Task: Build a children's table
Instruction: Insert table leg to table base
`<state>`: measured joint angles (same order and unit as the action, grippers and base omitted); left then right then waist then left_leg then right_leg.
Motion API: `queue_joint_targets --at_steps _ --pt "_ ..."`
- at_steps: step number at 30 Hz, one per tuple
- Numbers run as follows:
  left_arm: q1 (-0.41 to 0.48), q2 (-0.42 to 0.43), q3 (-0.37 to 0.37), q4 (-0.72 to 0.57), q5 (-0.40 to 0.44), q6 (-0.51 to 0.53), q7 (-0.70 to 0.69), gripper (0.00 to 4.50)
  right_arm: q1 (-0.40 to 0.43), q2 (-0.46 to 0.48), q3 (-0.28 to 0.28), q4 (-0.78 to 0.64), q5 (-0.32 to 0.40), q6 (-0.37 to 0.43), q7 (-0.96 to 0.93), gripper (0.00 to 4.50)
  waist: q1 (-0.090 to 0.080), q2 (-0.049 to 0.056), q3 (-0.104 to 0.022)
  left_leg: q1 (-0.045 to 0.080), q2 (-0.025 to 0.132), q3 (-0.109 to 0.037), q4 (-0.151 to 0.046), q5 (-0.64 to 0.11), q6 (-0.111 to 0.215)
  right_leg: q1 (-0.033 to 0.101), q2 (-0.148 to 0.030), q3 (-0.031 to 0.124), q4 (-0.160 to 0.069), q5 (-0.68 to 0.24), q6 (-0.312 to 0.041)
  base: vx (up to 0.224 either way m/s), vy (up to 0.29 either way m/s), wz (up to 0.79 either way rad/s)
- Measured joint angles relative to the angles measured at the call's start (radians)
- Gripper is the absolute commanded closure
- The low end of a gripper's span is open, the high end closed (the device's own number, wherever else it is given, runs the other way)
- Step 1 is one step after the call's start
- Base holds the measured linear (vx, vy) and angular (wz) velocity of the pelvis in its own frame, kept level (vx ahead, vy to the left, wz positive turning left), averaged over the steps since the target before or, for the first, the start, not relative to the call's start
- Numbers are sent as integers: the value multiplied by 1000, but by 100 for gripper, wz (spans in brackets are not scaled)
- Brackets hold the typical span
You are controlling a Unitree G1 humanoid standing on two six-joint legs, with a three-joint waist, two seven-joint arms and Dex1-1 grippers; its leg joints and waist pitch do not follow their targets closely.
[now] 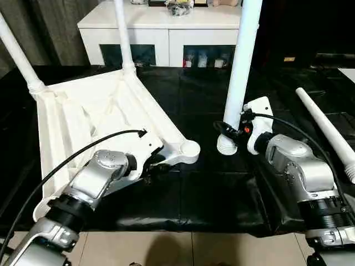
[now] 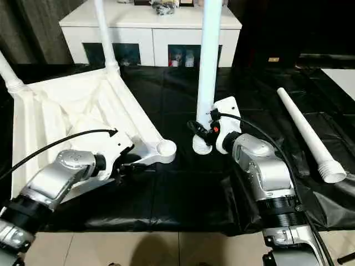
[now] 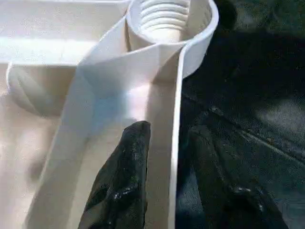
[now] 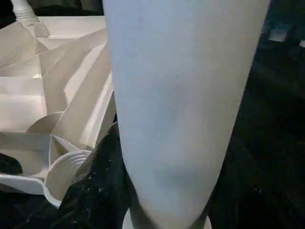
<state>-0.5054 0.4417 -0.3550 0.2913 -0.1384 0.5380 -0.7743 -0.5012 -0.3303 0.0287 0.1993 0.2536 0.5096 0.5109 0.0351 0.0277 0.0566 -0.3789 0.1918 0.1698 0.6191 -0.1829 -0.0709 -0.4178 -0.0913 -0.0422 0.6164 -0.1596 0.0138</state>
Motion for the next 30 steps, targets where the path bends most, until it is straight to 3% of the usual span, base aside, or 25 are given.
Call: queue_joint_targets --at_steps 14,20,23,27,30 --pt "38 4 21 -93 -10 74 -6 433 -6 5 16 0 -10 -4 22 264 1 1 1 -4 0 0 0 0 0 -1 0 0 -4 3 -5 0 0 0" --pt "105 35 -18 -214 9 65 -29 450 -8 -2 30 -29 -18 -77 76 264 1 1 0 -4 0 1 -2 -1 2 -1 0 0 -5 2 -3 0 0 0" --pt "130 58 -31 -249 15 47 -49 450 -10 15 18 -73 53 -33 126 264 2 1 0 -2 0 1 -4 -1 2 -1 0 0 -5 1 -2 0 0 0" --pt "149 65 -37 -282 15 42 -74 450 -10 22 -10 -116 204 106 231 264 13 0 0 -2 0 1 -4 -1 2 0 0 1 -5 1 -2 0 0 0" --pt "148 63 -47 -281 23 24 -76 450 -6 2 9 -142 252 153 316 264 22 -1 -1 -2 0 2 -4 -1 2 0 0 1 -5 1 -2 0 0 0"
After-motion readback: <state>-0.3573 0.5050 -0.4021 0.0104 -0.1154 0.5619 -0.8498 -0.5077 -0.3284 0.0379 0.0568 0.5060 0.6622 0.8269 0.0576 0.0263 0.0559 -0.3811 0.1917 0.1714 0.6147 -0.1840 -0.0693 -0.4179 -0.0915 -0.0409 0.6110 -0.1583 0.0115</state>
